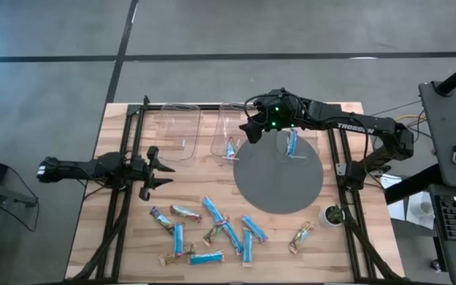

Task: Pick and place Granola Bars by type
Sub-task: Put the yellow granola bar into the left transparent bin

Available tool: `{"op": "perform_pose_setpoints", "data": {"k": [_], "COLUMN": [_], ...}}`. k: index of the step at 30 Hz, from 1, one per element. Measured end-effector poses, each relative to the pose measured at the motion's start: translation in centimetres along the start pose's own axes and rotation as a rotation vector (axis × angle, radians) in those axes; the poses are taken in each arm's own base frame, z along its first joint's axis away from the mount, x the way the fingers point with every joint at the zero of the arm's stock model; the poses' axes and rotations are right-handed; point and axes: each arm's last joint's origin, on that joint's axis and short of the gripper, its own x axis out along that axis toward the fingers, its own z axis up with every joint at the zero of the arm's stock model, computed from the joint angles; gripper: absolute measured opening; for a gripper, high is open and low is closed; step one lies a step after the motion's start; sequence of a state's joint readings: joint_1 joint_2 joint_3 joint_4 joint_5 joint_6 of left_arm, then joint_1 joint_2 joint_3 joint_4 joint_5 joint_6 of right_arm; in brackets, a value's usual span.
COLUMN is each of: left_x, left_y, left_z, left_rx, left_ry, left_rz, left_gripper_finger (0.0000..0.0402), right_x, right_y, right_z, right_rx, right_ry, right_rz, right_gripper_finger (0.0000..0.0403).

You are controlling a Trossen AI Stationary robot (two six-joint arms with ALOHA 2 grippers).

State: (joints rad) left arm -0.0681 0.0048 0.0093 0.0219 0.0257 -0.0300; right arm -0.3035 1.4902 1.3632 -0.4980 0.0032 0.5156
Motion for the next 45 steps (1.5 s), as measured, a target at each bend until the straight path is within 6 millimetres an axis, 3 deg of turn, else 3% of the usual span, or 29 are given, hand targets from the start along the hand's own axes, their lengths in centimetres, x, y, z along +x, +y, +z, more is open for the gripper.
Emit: {"op": "perform_pose_setpoints", "data": {"k": [13, 20, 24, 34, 40, 45], "left_x": [0.0, -1.0, -1.8, -3.4, -2.5, -0.4], "left_y": [0.0, 0.1, 0.4, 2.1, 1.9, 1.5], "left_z": [0.3, 4.2, 5.5, 5.9, 6.6, 7.6], "left_rx": [-0.016, -0.705, -0.87, -1.006, -0.941, -0.778], "left_ry": [-0.028, -0.463, -0.661, -1.036, -0.94, -0.6], "left_rz": [-0.001, -0.075, -0.082, 0.528, 0.469, 0.465], "left_gripper_finger": [0.0135, 0.0135, 0.0135, 0.0135, 0.0135, 0.0135], "right_x": [0.0, 0.0, 0.0, 0.0, 0.0, 0.0], "right_y": [0.3, 0.6, 0.7, 0.2, -0.1, -0.2], "right_z": [-0.2, -0.4, -0.4, 0.0, 0.1, 0.3], "right_rx": [0.062, 0.057, 0.078, 0.05, 0.004, 0.007], "right_ry": [0.005, 0.011, 0.011, -0.005, -0.01, -0.014], "right_rz": [0.01, 0.018, 0.018, 0.009, 0.001, -0.003], "right_gripper_finger": [0.0247, 0.0244, 0.0246, 0.0242, 0.0245, 0.0241]}}
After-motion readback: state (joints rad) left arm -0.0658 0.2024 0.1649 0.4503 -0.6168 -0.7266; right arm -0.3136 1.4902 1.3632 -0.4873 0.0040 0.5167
